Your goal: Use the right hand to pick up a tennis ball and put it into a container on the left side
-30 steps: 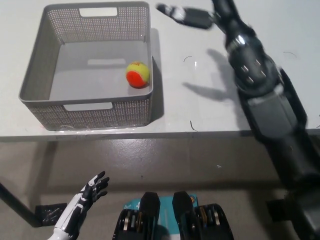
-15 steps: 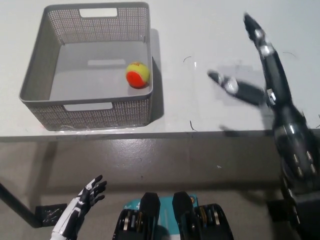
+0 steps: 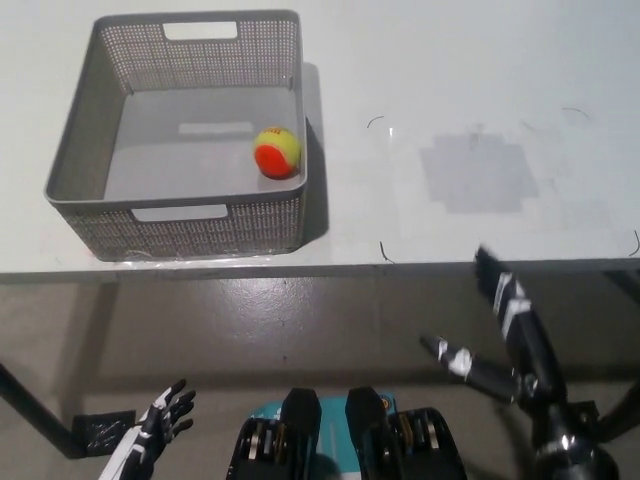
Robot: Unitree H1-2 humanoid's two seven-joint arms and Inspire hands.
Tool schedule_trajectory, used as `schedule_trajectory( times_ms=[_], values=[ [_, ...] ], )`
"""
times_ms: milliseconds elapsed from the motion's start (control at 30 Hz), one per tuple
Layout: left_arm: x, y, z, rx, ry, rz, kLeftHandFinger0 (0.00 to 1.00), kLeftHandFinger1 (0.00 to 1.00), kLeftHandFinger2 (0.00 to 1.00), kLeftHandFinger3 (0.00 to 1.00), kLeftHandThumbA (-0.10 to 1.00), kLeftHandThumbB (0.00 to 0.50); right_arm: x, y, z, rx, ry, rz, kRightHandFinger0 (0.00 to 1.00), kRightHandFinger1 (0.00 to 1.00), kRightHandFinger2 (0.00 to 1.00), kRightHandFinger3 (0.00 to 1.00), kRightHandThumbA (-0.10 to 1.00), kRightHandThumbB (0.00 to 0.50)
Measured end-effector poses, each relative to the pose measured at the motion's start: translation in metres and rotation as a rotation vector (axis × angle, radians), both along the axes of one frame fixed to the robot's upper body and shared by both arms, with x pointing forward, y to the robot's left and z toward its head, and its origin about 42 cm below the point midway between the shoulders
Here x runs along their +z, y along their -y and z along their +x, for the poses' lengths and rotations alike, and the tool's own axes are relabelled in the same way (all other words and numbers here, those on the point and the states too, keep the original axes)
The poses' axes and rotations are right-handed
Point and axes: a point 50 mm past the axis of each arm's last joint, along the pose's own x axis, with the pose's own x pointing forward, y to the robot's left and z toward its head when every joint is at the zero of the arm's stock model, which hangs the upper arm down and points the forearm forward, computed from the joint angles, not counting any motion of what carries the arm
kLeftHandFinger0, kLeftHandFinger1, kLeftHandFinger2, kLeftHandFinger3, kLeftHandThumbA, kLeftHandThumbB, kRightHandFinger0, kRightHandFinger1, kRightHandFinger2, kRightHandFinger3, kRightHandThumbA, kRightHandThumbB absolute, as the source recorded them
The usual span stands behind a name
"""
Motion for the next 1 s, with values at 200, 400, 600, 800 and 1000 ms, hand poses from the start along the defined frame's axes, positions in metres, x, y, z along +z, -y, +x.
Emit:
schedule_trajectory(
  times_ms=[200,400,600,800,1000],
  values=[
    [0.002,-0.001,0.001,0.004,0.012,-0.001,1.00,1.00,1.00,1.00,1.00,0.243,-0.018,0.005,-0.010,-0.007,-0.043,0.000,1.00,1.00,1.00,1.00,0.92,0.217],
    [-0.003,-0.002,-0.001,0.021,0.007,-0.018,1.00,1.00,1.00,1.00,1.00,0.214,-0.044,0.009,-0.029,-0.006,-0.109,-0.004,1.00,1.00,1.00,1.00,0.93,0.150],
    [-0.003,-0.005,-0.001,0.038,0.009,-0.041,1.00,1.00,1.00,1.00,1.00,0.221,-0.060,0.008,-0.034,0.022,-0.148,0.017,1.00,1.00,1.00,1.00,0.94,0.154],
    [-0.001,-0.006,0.002,0.044,0.016,-0.054,1.00,1.00,1.00,1.00,1.00,0.227,-0.071,0.008,-0.037,0.037,-0.172,0.031,1.00,1.00,1.00,1.00,0.95,0.147],
    [-0.001,-0.006,0.003,0.044,0.018,-0.055,1.00,1.00,1.00,1.00,1.00,0.253,-0.081,0.010,-0.040,0.033,-0.208,0.043,1.00,1.00,1.00,1.00,1.00,0.165]
  ],
)
